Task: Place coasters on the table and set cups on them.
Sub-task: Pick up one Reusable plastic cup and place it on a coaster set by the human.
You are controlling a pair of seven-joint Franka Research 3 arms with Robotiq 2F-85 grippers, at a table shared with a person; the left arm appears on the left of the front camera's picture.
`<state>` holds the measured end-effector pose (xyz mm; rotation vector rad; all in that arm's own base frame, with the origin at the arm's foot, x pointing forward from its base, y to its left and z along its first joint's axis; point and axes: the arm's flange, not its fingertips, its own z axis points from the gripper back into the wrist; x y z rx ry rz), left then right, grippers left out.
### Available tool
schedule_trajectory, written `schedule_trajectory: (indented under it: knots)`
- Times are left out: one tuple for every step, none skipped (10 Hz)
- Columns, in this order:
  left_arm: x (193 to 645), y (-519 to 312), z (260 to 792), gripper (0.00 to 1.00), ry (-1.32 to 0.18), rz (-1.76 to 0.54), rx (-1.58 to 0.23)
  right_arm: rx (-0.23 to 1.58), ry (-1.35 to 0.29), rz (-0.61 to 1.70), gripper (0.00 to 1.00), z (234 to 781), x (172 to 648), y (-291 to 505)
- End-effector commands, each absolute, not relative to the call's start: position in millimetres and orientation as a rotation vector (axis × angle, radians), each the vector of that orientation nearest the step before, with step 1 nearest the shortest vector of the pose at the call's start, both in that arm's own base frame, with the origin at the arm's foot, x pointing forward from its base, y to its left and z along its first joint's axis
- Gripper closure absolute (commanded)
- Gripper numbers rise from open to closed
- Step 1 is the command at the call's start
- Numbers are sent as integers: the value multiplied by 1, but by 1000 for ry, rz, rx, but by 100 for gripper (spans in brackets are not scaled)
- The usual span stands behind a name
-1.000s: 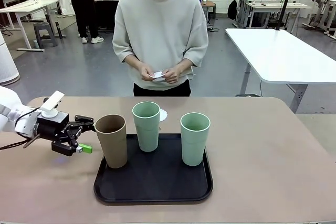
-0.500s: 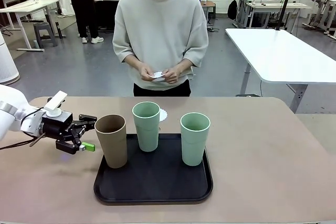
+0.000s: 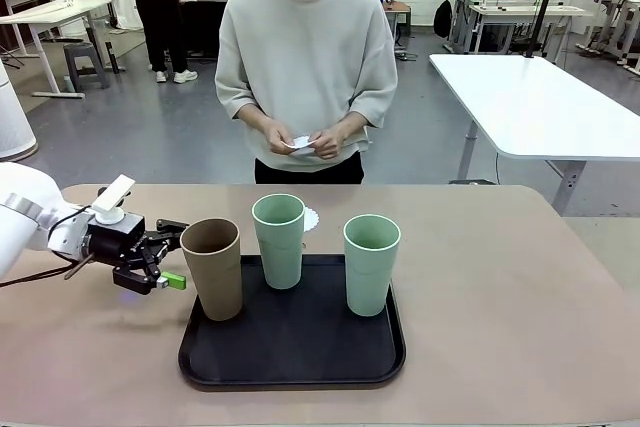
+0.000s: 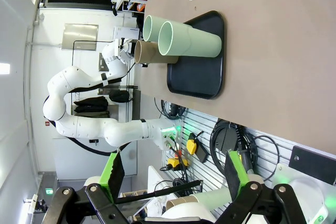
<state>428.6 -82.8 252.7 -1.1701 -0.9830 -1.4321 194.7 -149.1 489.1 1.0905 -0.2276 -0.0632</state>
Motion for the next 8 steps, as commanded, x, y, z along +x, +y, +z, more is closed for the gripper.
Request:
schedule_trajectory:
  knots:
    - [432,-91,247,0,-1012,-1450,-1169,1098,-226,-63,0,489,195,-150]
    - [434,-94,245,0,-1011,-1452,-1168,1098,-226,-63,0,489,195,-150]
    - [435,-96,245,0,-1012,-1456,-1167,1098,-226,-63,0,489,195,-150]
    - [436,-98,244,0,-1008,-1454,-1161,1098,-226,-63,0,489,195,-150]
    - [436,-100,242,0,-1004,-1453,-1163,1098,-226,-63,0,489,195,-150]
    - [436,-104,240,0,-998,-1454,-1165,1098,-226,-63,0,489,195,-150]
    - [436,-108,239,0,-994,-1455,-1169,1098,-226,-63,0,489,195,-150]
    - [436,-112,237,0,-989,-1458,-1175,1098,-226,-63,0,489,195,-150]
